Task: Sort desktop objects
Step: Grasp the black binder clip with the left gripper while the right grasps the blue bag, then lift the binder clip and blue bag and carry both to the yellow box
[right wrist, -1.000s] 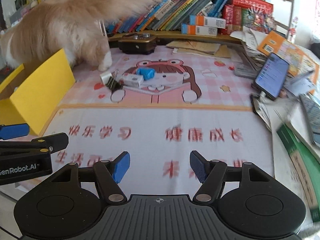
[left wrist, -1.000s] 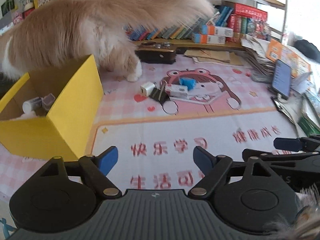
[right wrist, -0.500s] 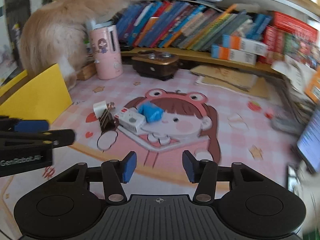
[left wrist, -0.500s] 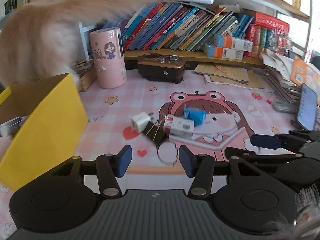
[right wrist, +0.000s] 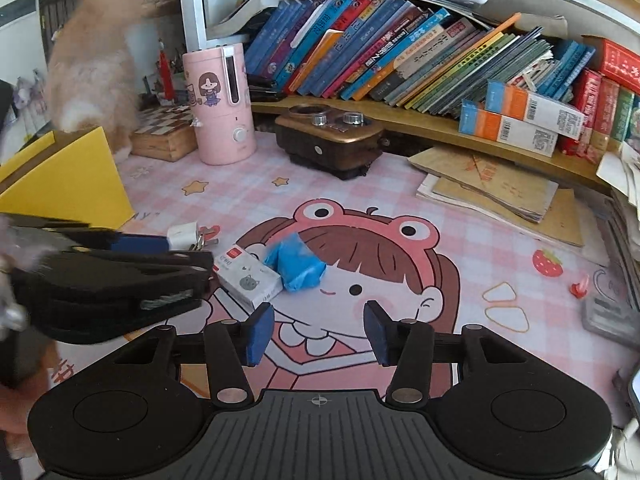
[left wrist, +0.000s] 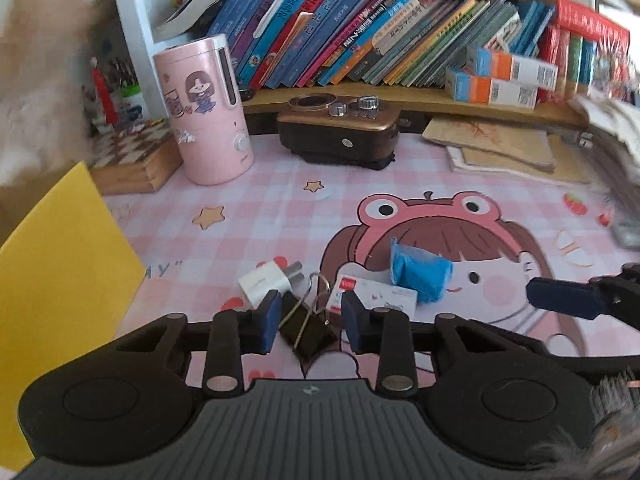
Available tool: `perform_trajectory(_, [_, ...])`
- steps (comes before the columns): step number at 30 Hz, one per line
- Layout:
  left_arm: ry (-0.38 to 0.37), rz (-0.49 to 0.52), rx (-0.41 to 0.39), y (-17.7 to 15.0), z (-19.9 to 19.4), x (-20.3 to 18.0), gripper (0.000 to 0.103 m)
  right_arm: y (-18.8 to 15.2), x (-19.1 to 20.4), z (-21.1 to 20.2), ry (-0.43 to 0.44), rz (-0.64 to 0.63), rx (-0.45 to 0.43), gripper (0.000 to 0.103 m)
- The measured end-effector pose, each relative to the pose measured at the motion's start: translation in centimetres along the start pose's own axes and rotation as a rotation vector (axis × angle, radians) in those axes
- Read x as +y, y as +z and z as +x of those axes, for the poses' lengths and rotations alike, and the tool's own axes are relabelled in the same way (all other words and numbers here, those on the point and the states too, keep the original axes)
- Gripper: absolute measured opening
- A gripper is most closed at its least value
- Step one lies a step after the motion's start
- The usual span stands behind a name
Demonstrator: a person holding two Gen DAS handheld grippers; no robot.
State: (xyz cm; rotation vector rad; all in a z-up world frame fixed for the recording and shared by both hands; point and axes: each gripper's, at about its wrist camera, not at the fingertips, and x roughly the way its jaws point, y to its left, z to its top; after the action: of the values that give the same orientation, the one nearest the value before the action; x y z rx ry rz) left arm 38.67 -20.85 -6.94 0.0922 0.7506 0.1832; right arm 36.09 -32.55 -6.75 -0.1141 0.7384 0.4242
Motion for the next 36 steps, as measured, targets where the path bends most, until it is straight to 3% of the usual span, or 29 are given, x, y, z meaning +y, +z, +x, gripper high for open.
perform_trajectory(4, [0.036, 0.027, -0.011, 0.3, 1.1, -0.4, 0.021, 0.3, -0.1, 1.0, 0.020, -0.015, 0.009, 0.048])
perform_trajectory(5, [0.038, 0.034, -0.014, 0.3, 1.2, -0.3, 0.014, 0.4, -0.1, 1.3, 0.025, -0.024, 0.011, 0.048])
perform_trajectory(10, [0.052, 0.023, -0.029, 0.1, 0.0, 1.6, 0.002, 1.1, 0.3, 2.5, 0.060, -0.048, 0.001, 0.048])
perform_trajectory(21, [-0.058, -0.094, -0.075, -1.4, -7.0, 6.2, 0.002, 2.9, 0.5, 6.0, 0.083, -0.010, -0.003, 0.048])
perform_trajectory(27, [-0.084, -0.157, -0.062, -2.2, -9.0, 7.1, 0.002, 2.8, -0.3, 6.8, 0.063, 0.040, 0.029, 0.038])
perform_trajectory(28, [-0.084, -0.163, -0.060, -2.3, -9.2, 7.2, 0.002, 2.6, -0.4, 6.7, 0.056, 0.040, 0.022, 0.032])
perform_trajectory(36, [-0.108, -0.171, -0.074, -2.2, -10.3, 7.2, 0.002, 1.6, -1.5, 4.1, 0.006, 0.062, -0.014, 0.030])
